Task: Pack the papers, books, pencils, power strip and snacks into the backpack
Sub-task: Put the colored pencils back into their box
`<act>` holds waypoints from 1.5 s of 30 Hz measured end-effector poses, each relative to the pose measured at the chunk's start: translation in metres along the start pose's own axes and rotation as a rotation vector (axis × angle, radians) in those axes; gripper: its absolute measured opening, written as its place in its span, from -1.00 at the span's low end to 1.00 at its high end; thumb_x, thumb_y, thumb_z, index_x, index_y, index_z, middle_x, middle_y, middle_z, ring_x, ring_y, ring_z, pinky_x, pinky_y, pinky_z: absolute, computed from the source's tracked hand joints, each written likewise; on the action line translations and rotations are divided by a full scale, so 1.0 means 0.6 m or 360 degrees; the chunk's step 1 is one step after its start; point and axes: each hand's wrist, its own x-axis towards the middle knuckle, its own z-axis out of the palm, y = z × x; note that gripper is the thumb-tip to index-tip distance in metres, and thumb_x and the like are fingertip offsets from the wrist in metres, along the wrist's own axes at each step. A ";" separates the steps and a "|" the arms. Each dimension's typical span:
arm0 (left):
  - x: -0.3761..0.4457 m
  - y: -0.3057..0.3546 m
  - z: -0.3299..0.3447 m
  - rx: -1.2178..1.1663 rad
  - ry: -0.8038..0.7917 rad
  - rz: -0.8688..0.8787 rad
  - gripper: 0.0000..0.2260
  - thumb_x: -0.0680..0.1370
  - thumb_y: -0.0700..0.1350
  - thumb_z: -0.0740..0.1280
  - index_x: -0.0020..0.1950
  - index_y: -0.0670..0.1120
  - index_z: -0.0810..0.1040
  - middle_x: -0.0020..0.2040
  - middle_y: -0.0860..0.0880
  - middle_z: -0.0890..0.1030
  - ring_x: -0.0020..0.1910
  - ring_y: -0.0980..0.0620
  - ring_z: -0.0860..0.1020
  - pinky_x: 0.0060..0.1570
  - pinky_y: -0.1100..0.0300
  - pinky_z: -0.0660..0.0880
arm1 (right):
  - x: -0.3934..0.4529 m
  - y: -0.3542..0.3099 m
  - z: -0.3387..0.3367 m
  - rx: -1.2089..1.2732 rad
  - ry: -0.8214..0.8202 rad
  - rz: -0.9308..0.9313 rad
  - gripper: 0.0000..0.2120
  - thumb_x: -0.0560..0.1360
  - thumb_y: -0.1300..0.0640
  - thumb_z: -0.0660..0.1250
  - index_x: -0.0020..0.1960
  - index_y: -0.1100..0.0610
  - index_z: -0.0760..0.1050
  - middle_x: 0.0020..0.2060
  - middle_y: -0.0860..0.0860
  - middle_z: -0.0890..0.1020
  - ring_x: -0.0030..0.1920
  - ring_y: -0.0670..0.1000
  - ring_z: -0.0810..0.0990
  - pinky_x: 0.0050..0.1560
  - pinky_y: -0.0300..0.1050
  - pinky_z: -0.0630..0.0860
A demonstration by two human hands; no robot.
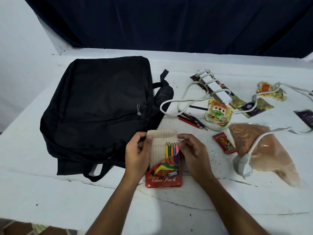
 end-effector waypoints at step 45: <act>-0.014 -0.007 0.000 -0.0034 -0.0003 0.0093 -0.83 0.54 0.09 0.25 -0.10 0.03 0.55 -0.25 -0.11 0.63 -0.23 -0.24 0.61 -0.31 -0.23 0.52 | 0.108 -0.084 -0.078 -0.0443 -0.0163 -0.0212 -0.95 0.54 0.31 0.29 -0.10 0.22 0.50 -0.30 0.07 0.62 -0.27 0.03 0.58 -0.19 -0.06 0.53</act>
